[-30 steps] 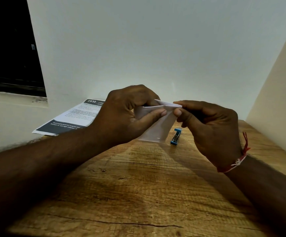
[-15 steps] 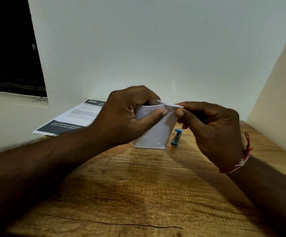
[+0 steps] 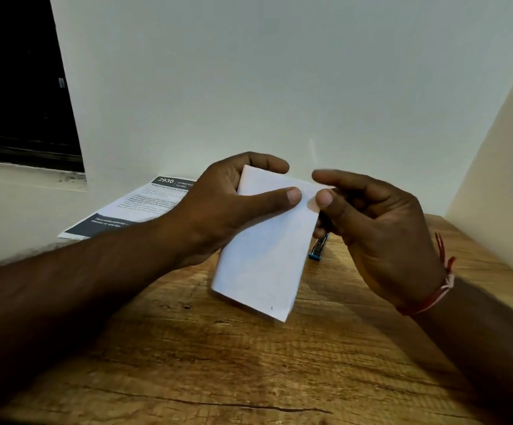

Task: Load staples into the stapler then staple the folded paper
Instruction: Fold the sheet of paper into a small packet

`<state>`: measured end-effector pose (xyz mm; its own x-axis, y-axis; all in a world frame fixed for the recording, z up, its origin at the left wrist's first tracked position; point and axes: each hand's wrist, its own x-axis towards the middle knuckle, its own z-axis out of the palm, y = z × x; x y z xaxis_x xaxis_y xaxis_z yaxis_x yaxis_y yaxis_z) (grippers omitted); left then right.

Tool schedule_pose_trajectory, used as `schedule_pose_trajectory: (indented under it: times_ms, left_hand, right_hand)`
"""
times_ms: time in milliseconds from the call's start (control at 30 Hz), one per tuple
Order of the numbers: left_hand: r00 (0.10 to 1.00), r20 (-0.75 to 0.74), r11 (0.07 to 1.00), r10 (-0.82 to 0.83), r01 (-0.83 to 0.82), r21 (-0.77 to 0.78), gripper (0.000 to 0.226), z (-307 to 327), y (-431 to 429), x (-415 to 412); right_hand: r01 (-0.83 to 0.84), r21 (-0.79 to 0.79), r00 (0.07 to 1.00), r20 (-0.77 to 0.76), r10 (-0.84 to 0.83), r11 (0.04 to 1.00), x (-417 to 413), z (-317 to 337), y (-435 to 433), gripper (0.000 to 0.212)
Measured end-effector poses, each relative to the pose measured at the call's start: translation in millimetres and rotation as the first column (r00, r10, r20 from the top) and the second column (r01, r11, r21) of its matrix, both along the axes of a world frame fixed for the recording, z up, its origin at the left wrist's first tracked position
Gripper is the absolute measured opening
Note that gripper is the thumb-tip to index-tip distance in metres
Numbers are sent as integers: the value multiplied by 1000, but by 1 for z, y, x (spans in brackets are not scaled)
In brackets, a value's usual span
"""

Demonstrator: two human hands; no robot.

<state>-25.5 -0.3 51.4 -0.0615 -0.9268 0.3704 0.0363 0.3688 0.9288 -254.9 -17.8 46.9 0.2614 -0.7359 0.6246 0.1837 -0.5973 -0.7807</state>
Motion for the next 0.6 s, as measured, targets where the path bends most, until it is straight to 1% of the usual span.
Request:
schedule_pose_trajectory:
  times_ms: [67,200,400,600]
  left_hand:
    - [995,-47,992,-92,96,82,51,1,0,1]
    - [987,-59,975,-150,157,156,52,1,0,0]
    - [979,-102,956,-178,196,216,52,3,2,-2]
    - [970,-134,941,-204,232,246,57,2,3,-4]
  right_hand:
    - [-90,78,996,30,88,993,-1,1,1,38]
    - [-183,170,983,47,178,968,1,2,4,28]
    - [-226,272,973,110,203,935,2,1,2,29]
    - [-251,291,968,94,233,923,4,0,3,25]
